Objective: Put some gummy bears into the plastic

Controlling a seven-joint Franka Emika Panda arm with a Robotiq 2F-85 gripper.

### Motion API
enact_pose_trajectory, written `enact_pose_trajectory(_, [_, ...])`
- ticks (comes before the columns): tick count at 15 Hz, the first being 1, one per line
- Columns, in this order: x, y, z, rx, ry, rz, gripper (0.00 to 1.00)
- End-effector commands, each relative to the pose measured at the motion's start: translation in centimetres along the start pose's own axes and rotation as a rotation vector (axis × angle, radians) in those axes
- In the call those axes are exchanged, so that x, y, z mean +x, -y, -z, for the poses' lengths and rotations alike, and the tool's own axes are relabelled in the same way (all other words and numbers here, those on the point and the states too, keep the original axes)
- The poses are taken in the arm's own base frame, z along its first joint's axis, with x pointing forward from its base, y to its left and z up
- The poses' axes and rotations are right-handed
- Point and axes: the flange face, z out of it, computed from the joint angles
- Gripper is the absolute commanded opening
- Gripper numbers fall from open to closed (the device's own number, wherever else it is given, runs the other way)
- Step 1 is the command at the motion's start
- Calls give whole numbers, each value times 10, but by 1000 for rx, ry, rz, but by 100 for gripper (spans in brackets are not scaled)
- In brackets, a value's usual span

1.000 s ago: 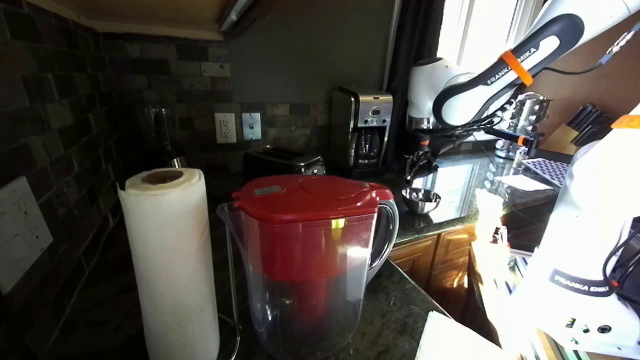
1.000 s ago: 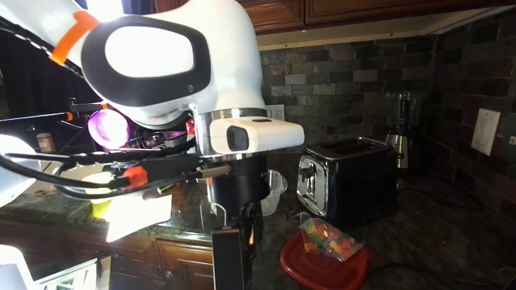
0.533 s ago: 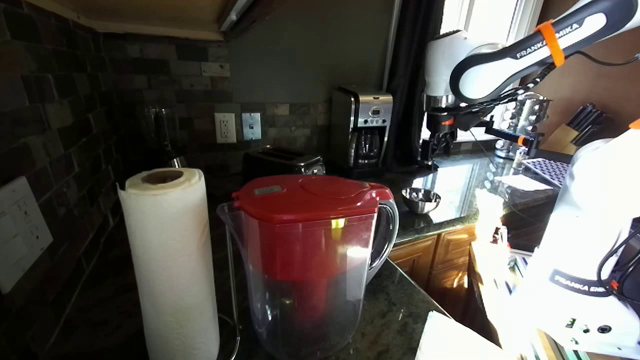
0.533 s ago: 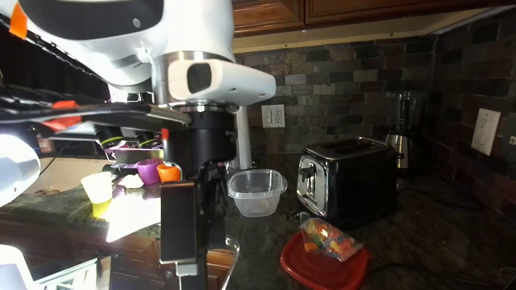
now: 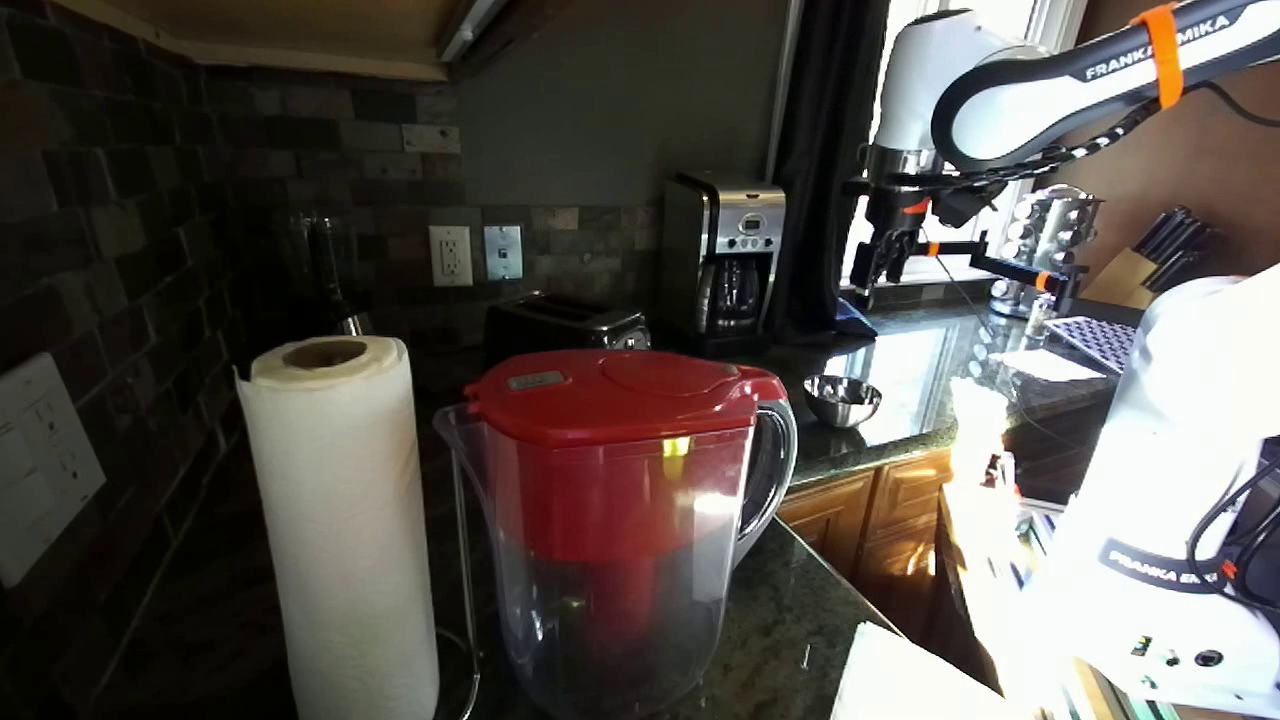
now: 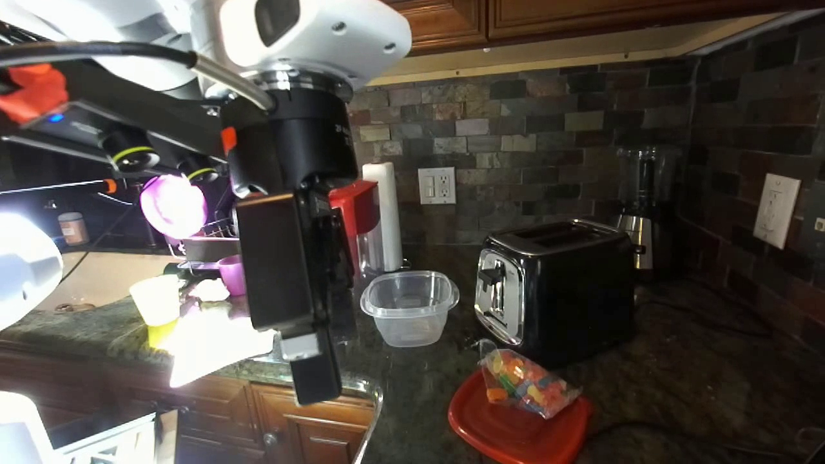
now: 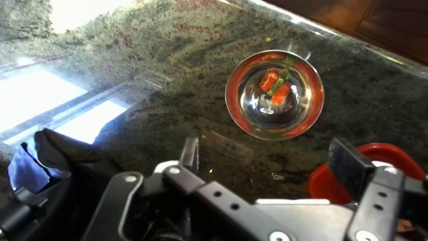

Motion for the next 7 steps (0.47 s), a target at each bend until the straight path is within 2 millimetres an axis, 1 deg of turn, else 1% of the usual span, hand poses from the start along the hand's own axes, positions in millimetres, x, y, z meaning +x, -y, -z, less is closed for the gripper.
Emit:
enact_pose_trajectory(1, [-1, -1, 4, 6, -9, -1, 100])
enact_pose_trajectory(3, [-2, -3, 8, 11, -21, -6, 100])
enact_pose_trajectory(7, [-2, -3, 10, 14, -24, -6, 100])
